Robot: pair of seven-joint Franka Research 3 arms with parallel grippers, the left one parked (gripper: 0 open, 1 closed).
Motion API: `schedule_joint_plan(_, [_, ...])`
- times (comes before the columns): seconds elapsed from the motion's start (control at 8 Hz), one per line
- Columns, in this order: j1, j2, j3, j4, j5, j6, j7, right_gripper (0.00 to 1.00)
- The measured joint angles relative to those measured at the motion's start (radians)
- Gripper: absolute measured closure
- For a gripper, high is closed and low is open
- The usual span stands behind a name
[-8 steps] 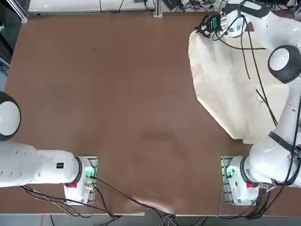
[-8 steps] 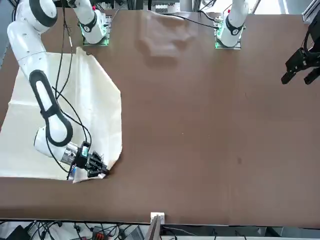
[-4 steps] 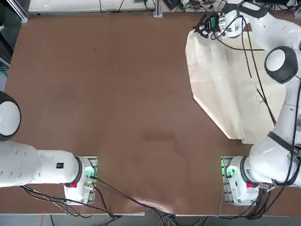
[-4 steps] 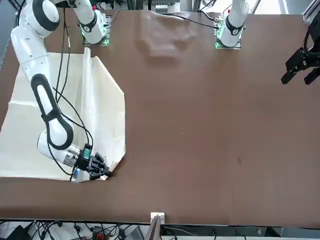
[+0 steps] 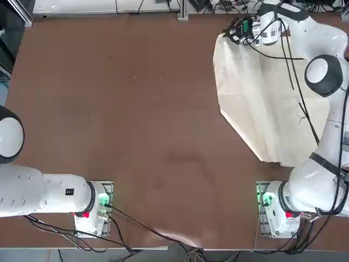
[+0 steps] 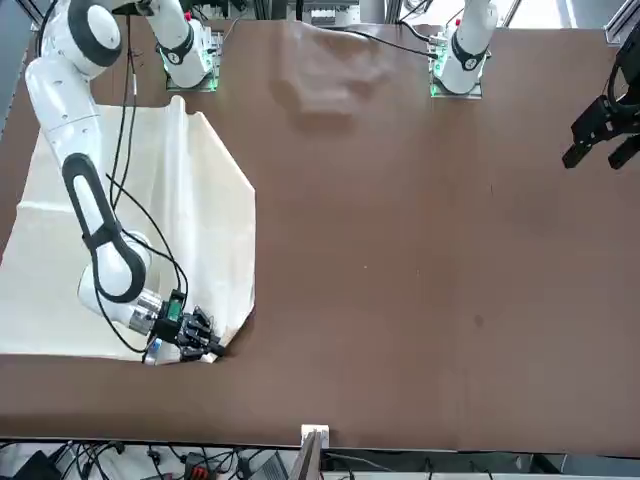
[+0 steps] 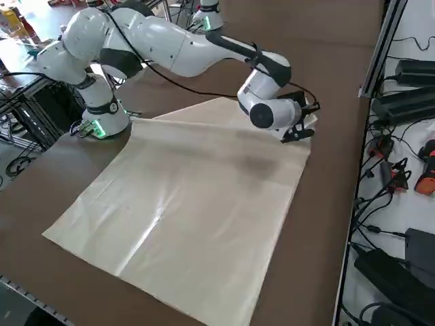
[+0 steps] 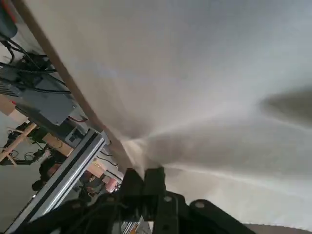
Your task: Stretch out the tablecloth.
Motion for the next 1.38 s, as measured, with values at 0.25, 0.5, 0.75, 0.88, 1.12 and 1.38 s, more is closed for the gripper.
schedule_joint_plan(0.25, [0.018,0.010,0.000,0.014,0.026,0.000,0.000,0.99])
schedule_joint_plan(0.5, [0.038,0.014,-0.001,0.026,0.048,0.002,0.000,0.99])
schedule_joint_plan(0.75, [0.055,0.029,-0.002,0.046,0.064,0.013,0.001,0.99])
schedule_joint_plan(0.88, [0.061,0.042,-0.002,0.061,0.068,0.019,0.001,0.99])
schedule_joint_plan(1.12, [0.072,0.070,-0.003,0.087,0.069,0.029,0.001,0.98])
schedule_joint_plan(1.38, [0.075,0.081,-0.003,0.099,0.069,0.031,0.001,0.84])
